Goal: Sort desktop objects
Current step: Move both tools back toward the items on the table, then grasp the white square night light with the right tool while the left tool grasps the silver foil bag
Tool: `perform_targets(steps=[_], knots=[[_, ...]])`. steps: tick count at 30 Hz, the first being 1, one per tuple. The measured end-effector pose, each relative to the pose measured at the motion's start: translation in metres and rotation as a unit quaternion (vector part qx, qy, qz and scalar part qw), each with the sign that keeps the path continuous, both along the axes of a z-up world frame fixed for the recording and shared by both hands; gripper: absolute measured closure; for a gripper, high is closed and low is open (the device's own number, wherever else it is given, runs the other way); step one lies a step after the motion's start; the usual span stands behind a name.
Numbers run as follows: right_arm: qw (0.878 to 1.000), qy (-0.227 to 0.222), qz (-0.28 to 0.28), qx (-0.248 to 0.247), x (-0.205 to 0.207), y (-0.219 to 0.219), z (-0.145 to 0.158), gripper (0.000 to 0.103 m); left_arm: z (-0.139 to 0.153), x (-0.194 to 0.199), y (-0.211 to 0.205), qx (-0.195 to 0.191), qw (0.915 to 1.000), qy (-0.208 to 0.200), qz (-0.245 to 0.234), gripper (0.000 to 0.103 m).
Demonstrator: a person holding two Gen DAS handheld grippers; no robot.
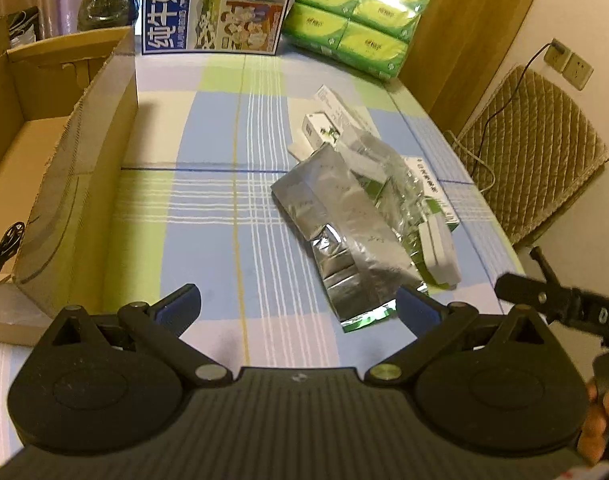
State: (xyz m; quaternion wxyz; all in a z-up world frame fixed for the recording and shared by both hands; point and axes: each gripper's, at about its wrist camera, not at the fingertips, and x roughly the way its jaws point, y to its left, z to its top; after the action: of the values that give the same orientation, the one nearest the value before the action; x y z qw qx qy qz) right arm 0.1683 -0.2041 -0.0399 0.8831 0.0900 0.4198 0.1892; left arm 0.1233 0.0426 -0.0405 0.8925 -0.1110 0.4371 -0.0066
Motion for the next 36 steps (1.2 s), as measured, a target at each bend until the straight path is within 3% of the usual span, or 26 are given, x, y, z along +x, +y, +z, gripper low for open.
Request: perform_targets(steps=[4,11,16,27,30,36], knots=[[1.000,0.006,0.004,-0.001,0.018,0.005,-0.012,0.002,-0.004,0.007,0.005,-0.012,0.9999,0.005,-0.001,0.001],[1.000,0.030,-0.006,0.003,0.042,0.004,-0.037,0.004,-0.011,0.022,0.005,-0.001,0.9999,0.007,-0.008,0.001],[0.997,0.062,-0.016,0.037,0.057,0.000,-0.052,0.021,-0.019,0.032,0.000,0.003,0.9998,0.009,-0.017,0.002],[0.996,0.075,-0.011,0.036,0.068,0.003,-0.064,0.033,-0.031,0.046,0.001,0.000,0.9998,0.014,-0.016,0.002],[0.997,0.072,-0.005,0.029,0.071,0.005,-0.064,0.040,-0.034,0.049,0.001,-0.002,0.9997,0.015,-0.016,0.002],[0.999,0.043,0.014,-0.027,0.061,0.005,-0.055,0.040,-0.039,0.057,-0.003,-0.012,0.9995,0.018,-0.022,0.002]])
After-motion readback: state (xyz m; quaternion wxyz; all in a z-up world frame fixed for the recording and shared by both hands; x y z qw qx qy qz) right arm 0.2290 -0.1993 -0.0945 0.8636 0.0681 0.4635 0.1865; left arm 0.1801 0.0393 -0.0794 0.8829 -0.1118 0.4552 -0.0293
